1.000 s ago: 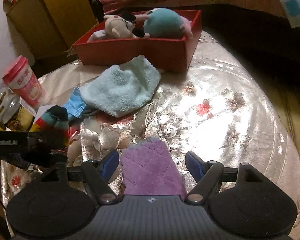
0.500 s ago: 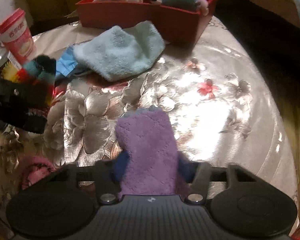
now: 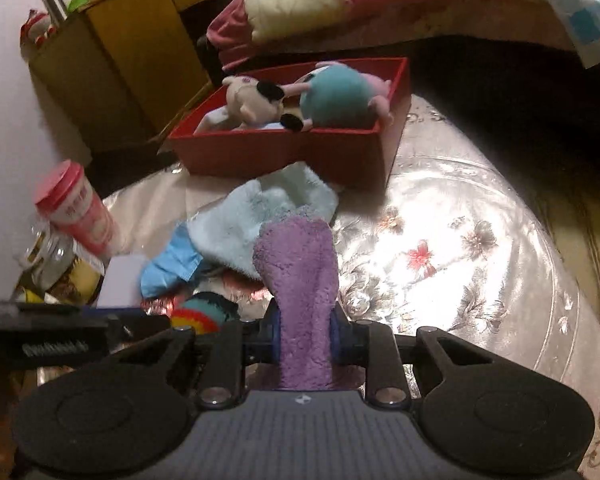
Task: Organize soft objects
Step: 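Grasp the purple fuzzy sock with the right tool while the left tool grasps the striped knit sock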
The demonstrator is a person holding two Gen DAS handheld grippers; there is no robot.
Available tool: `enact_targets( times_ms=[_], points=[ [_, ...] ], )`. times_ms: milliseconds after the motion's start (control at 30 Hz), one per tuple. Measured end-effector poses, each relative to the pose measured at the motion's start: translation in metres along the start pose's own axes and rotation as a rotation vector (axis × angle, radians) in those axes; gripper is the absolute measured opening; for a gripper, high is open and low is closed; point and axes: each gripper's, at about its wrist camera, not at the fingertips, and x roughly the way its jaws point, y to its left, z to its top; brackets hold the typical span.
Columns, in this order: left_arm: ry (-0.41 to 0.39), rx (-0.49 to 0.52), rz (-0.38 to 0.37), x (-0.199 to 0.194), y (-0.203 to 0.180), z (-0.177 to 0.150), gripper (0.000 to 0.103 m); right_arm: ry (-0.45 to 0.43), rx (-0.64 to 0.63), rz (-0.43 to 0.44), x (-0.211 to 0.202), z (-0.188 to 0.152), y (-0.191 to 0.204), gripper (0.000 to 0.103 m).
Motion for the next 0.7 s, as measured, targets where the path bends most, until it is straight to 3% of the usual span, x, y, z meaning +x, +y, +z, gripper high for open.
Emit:
enact_targets(
  times_ms=[133,167,200,233,267,300,400,600,700],
  points=[
    [0.036,0.056,0.068,0.031,-0.013,-0.002,0.067,0.008,0.0,0.015,0.0,0.001,0.001,0.0],
    [0.049,0.058,0.085,0.04,-0.014,-0.005,0.063,0.011,-0.002,0.017,0.001,0.0,0.002,0.0],
    [0.067,0.056,0.09,0.047,-0.013,-0.006,0.047,0.017,-0.003,0.017,0.002,0.0,0.003,0.0],
    [0.075,0.051,0.1,0.051,-0.011,-0.008,0.045,0.023,-0.004,0.016,0.003,-0.002,0.003,0.0],
    [0.063,0.054,0.105,0.049,-0.011,-0.008,0.025,0.026,-0.004,0.017,0.003,-0.002,0.002,0.0],
    [0.074,0.051,0.086,0.047,-0.01,-0.006,0.014,0.027,-0.001,0.019,0.002,-0.003,0.001,0.0],
    [0.06,0.008,0.031,0.036,-0.004,-0.003,0.013,0.021,0.016,0.024,0.0,-0.001,-0.002,0.0],
    [-0.023,0.012,0.012,0.006,-0.008,0.005,0.012,-0.034,0.027,0.019,-0.009,0.003,-0.002,0.0],
    [-0.089,0.026,0.041,-0.009,-0.011,0.008,0.012,-0.067,0.021,0.013,-0.013,0.006,0.002,0.0]
  ],
)
